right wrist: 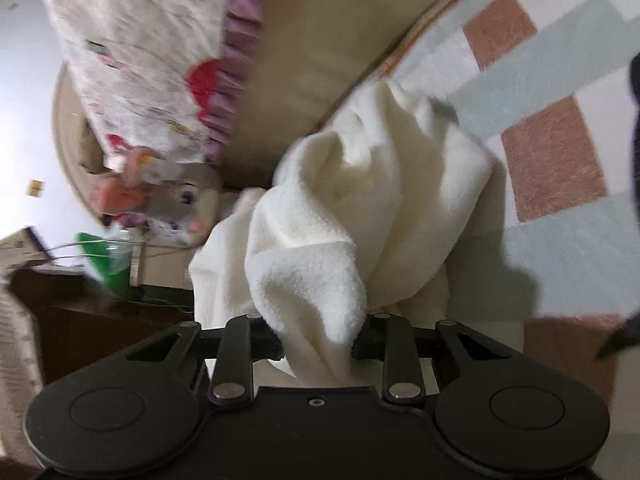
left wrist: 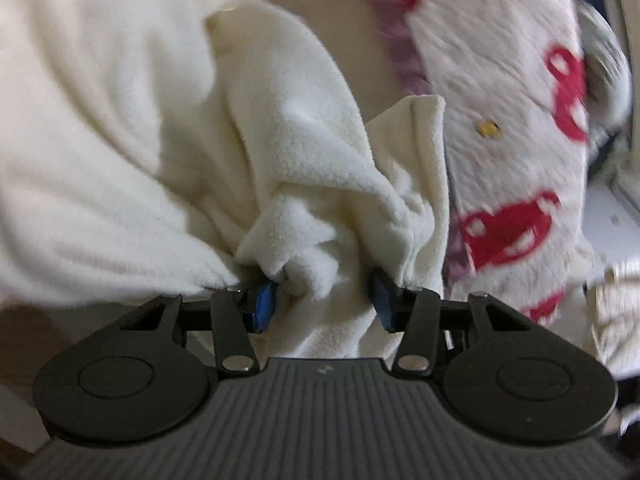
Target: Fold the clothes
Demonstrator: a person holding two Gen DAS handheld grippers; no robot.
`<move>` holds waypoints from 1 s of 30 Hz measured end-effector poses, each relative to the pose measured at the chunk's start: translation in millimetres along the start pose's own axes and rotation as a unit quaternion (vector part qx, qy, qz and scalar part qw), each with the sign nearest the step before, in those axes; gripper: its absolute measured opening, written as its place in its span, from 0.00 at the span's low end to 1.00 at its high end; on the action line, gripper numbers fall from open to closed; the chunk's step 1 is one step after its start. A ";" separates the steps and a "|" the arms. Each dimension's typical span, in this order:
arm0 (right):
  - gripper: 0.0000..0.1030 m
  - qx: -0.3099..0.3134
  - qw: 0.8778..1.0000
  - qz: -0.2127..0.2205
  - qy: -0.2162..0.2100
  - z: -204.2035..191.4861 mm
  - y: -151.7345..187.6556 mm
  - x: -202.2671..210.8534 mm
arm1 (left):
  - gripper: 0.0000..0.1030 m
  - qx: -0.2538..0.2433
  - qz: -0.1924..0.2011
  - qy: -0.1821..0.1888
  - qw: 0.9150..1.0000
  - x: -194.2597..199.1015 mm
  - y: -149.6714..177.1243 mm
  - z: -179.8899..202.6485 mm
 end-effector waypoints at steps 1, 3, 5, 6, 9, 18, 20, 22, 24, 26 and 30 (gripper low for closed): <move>0.31 0.006 1.000 0.002 -0.004 -1.2 5.0 12.7 | 0.46 -0.011 -0.003 -0.008 1.000 -6.1 0.8 6.0; 0.30 0.027 1.000 0.003 0.006 -5.6 12.5 34.3 | 0.46 -0.035 -0.010 -0.029 0.999 -20.4 9.2 24.0; 0.30 0.044 0.999 0.006 0.010 -8.0 17.6 53.1 | 0.46 -0.059 -0.015 -0.034 0.998 -27.4 17.6 41.3; 0.30 0.047 0.999 0.009 0.008 -8.3 18.2 60.7 | 0.46 -0.068 -0.017 -0.031 0.997 -30.5 19.3 50.0; 0.30 0.052 0.998 0.022 -0.007 -9.3 17.1 85.5 | 0.46 -0.093 -0.020 -0.018 0.995 -42.5 20.9 78.4; 0.30 0.116 0.991 0.058 -0.014 -73.0 -17.1 159.6 | 0.45 -0.288 -0.008 -0.058 0.956 -79.6 14.9 231.1; 0.30 0.141 0.987 0.075 -0.010 -96.7 -28.5 178.3 | 0.45 -0.332 0.018 -0.069 0.941 -82.7 6.0 276.5; 0.30 0.163 0.982 0.098 -0.016 -124.3 -41.4 197.7 | 0.45 -0.366 0.045 -0.078 0.926 -79.4 1.4 319.6; 0.30 0.207 0.970 0.124 -0.022 -158.3 -44.2 216.6 | 0.45 -0.405 0.081 -0.071 0.908 -66.3 7.6 360.2; 0.30 0.257 0.956 0.139 -0.044 -184.5 -33.1 235.7 | 0.45 -0.448 0.113 -0.042 0.886 -49.6 25.8 386.2; 0.29 0.361 0.916 0.169 -0.035 -207.0 23.9 281.3 | 0.47 -0.500 0.128 0.005 0.857 -28.2 76.4 394.6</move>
Point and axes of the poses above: each gripper's, at about its wrist camera, not at the fingertips, and x roughly against the way its jaws point, z to its right, y to its underside, the point moved 2 cm from there along -x, roughly the way its jaws point, and after that the axes turned 11 degrees about -z, right-handed, at the moved point
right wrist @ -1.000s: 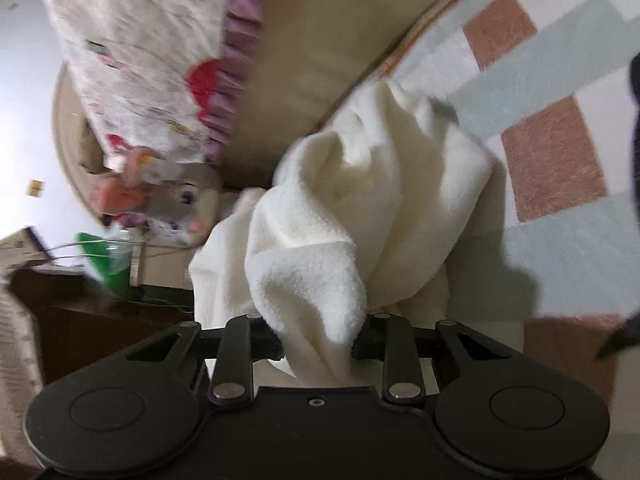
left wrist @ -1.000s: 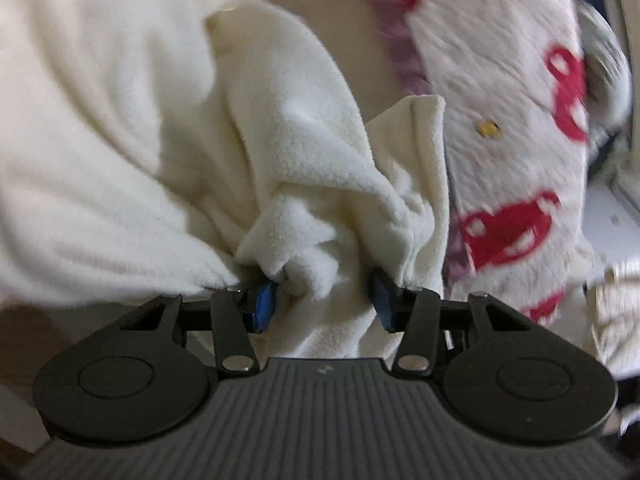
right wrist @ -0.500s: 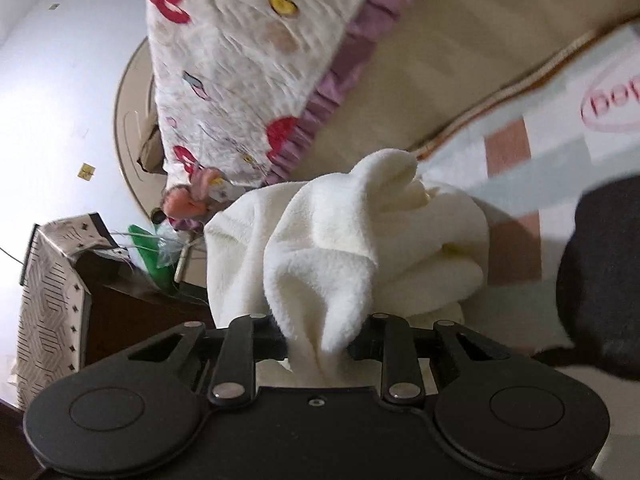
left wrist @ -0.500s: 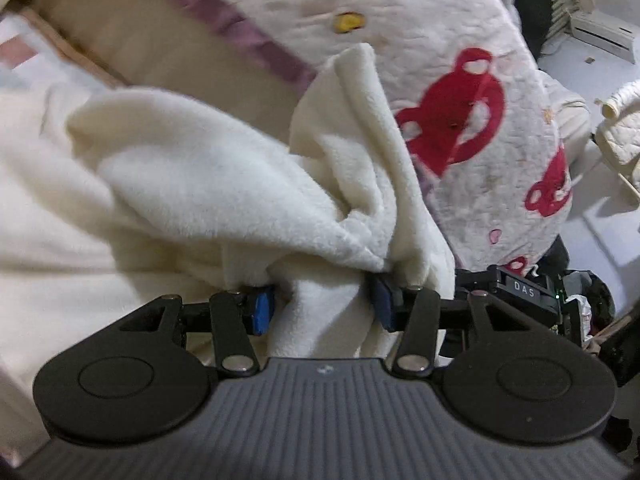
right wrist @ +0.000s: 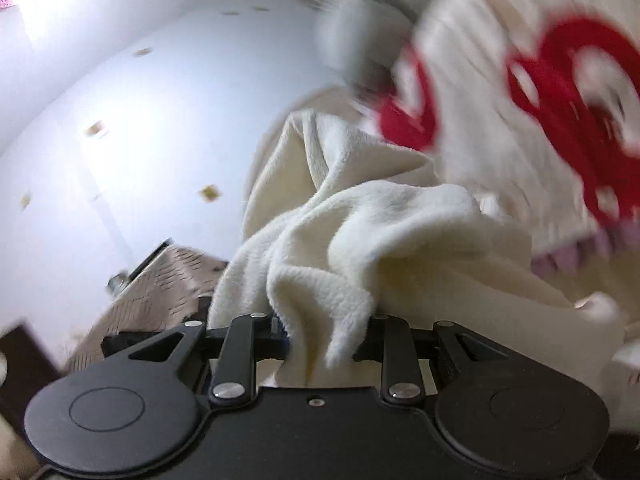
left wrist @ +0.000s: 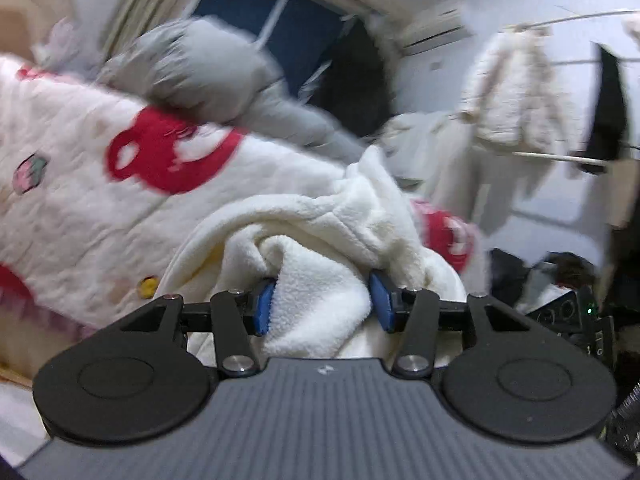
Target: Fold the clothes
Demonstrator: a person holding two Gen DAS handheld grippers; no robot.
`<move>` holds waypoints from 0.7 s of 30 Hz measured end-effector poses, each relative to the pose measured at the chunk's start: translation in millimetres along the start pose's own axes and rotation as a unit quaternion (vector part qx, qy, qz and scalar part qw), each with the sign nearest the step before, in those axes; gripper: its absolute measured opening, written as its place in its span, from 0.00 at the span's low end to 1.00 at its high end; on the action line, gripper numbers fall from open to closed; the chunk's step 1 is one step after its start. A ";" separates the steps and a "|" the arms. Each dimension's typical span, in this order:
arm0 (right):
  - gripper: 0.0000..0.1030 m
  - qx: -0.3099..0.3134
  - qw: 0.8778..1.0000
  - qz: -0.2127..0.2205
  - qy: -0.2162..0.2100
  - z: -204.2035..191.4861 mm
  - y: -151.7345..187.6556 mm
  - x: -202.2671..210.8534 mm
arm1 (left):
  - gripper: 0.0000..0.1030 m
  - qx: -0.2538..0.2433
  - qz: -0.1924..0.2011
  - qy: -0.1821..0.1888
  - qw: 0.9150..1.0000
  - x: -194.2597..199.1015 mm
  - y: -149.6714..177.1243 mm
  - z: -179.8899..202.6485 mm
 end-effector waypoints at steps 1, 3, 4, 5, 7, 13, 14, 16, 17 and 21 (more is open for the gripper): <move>0.29 0.015 1.000 -0.001 0.020 -6.2 9.5 12.5 | 0.47 0.003 -0.021 -0.003 1.000 -3.1 17.5 4.1; 0.31 0.015 0.995 -0.019 0.098 -3.6 42.3 34.6 | 0.47 0.012 -0.078 -0.023 0.997 -16.5 60.9 6.6; 0.35 0.010 0.986 -0.045 0.158 6.4 62.7 38.3 | 0.47 0.018 -0.120 -0.053 0.991 -30.4 88.2 2.2; 0.39 0.005 0.973 -0.073 0.220 17.3 83.7 41.6 | 0.47 0.024 -0.165 -0.088 0.982 -45.4 116.9 -3.6; 0.44 -0.032 0.928 -0.143 0.343 60.4 132.9 45.0 | 0.44 0.042 -0.254 -0.165 0.952 -72.1 180.6 -24.1; 0.44 -0.165 0.860 -0.190 0.443 149.1 221.2 80.8 | 0.43 0.179 -0.309 -0.206 0.911 -64.4 278.9 -84.0; 0.44 -0.164 0.864 -0.184 0.439 148.0 221.6 83.7 | 0.46 0.189 -0.299 -0.198 0.914 -63.2 277.9 -84.8; 0.44 -0.148 0.872 -0.172 0.433 142.8 218.7 86.2 | 0.48 0.199 -0.281 -0.179 0.922 -66.1 272.2 -83.3; 0.47 -0.134 0.877 -0.166 0.430 138.9 215.6 86.2 | 0.48 0.196 -0.278 -0.174 0.924 -69.8 269.3 -81.2; 0.59 -0.058 0.896 -0.167 0.407 109.7 217.5 62.2 | 0.48 0.184 -0.295 -0.142 0.927 -81.8 268.3 -65.2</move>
Point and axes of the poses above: each gripper's, at about its wrist camera, not at the fingertips, and x roughly against the way its jaws point, z to its right, y to its underside, the point moved 2 cm from there along -x, roughly the way its jaws point, and after that the axes turned 11 degrees about -z, right-handed, at the moved point
